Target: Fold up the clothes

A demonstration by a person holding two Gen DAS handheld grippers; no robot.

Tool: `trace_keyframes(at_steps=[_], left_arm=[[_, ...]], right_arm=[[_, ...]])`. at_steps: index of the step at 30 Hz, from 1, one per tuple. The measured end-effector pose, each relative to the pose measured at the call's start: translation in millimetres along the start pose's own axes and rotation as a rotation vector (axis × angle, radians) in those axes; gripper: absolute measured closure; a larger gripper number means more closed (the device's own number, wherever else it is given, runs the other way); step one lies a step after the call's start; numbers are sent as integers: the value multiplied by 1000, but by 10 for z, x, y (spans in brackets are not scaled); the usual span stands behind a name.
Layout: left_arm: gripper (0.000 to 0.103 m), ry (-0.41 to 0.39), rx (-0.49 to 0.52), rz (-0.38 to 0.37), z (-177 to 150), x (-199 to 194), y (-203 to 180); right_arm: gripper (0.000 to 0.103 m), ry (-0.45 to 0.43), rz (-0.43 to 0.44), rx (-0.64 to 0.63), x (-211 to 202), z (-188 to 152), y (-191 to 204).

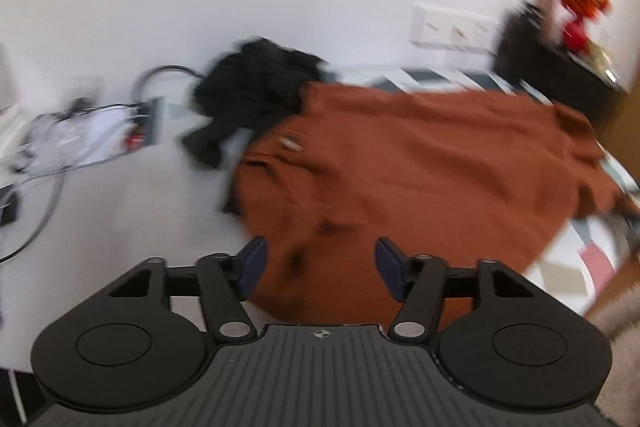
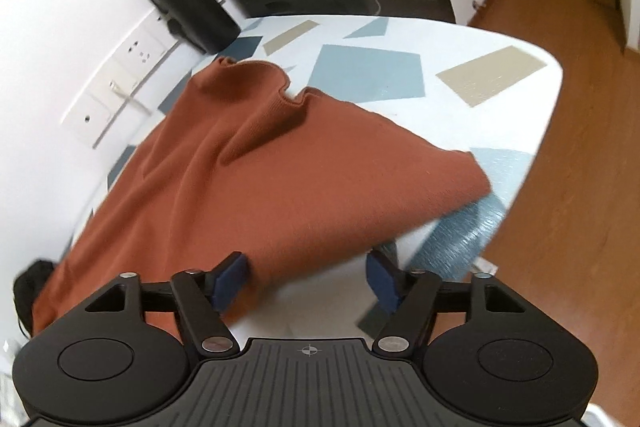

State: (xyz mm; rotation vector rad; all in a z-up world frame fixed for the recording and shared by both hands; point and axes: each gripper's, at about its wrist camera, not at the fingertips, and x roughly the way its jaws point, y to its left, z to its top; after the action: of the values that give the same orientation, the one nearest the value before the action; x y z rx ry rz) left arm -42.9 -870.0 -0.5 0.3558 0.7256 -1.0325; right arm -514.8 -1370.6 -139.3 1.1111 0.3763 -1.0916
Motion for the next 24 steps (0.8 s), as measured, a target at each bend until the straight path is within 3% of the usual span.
trace_keyframes(at_steps=[4, 8, 10, 12, 13, 14, 17, 21, 24], left_arm=[[39, 80, 86, -102, -102, 185, -418], [39, 120, 228, -113, -246, 382, -792], [40, 126, 275, -107, -279, 485, -875], [61, 138, 301, -100, -297, 585, -913], [88, 146, 305, -97, -300, 633, -917], [97, 149, 295, -94, -298, 657, -892], [102, 127, 209, -81, -207, 637, -716], [102, 85, 26, -50, 23, 505, -345], [102, 81, -71, -48, 107, 396, -91]], right_arm=[[39, 4, 2, 72, 136, 112, -65], [43, 9, 13, 79, 178, 147, -56], [59, 10, 19, 90, 211, 159, -61], [72, 10, 22, 95, 234, 169, -57], [81, 8, 22, 96, 244, 178, -52], [85, -5, 27, 91, 226, 194, -42], [92, -68, 55, 66, 104, 255, 10], [94, -213, 78, -23, -271, 347, 223], [94, -306, 26, -132, -481, 401, 403]])
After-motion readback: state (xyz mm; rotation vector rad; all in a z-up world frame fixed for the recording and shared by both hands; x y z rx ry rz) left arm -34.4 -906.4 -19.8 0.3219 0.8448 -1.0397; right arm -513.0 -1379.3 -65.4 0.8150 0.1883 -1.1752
